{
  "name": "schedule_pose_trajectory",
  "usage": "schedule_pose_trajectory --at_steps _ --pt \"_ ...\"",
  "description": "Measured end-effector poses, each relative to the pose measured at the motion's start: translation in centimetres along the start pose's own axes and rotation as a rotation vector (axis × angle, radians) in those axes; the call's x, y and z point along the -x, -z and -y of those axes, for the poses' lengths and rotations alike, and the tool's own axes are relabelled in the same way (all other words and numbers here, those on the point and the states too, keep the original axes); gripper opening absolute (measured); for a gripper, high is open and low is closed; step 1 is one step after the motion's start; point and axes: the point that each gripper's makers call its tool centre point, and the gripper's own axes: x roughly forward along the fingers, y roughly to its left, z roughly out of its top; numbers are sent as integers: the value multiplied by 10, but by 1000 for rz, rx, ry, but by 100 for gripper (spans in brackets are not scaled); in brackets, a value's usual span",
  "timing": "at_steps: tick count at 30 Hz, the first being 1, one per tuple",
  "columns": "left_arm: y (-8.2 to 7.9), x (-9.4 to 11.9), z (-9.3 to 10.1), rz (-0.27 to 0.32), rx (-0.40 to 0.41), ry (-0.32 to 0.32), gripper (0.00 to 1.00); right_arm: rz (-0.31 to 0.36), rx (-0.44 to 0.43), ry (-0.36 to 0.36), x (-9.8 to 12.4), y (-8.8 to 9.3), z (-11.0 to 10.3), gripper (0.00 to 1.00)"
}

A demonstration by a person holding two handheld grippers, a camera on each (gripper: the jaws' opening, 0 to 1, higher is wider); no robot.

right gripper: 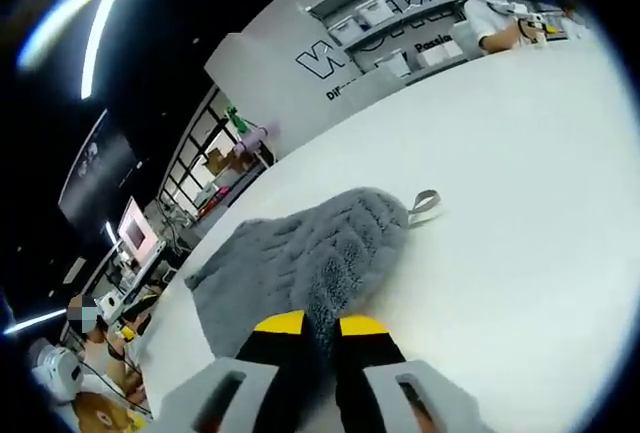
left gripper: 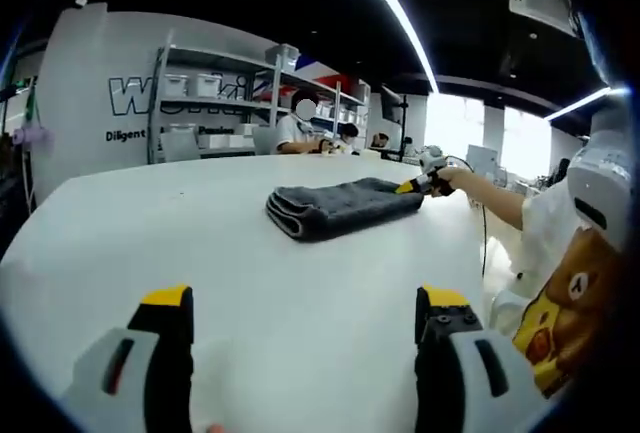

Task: Fold the towel on the table until its edges align and the towel forms a compact rectangular stack.

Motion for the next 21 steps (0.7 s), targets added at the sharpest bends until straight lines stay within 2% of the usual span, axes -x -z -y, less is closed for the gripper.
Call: schedule_pose_trajectory --at_steps 3,6,13,16,21 --pt "0 -1 0 -1 -1 0 97 8 -3 3 0 1 -5 9" --pt "-1 -1 0 2 -2 0 97 39 -5 -12 0 -11 -7 9" --pt "-3 1 0 14 -3 3 97 95 24 -76 -5 -32 -47 8" --pt "-4 2 1 20 -3 7 97 126 36 -138 -10 -43 -73 8" --pt "-3 4 1 26 -2 13 97 144 45 -202 -19 -66 -91 8"
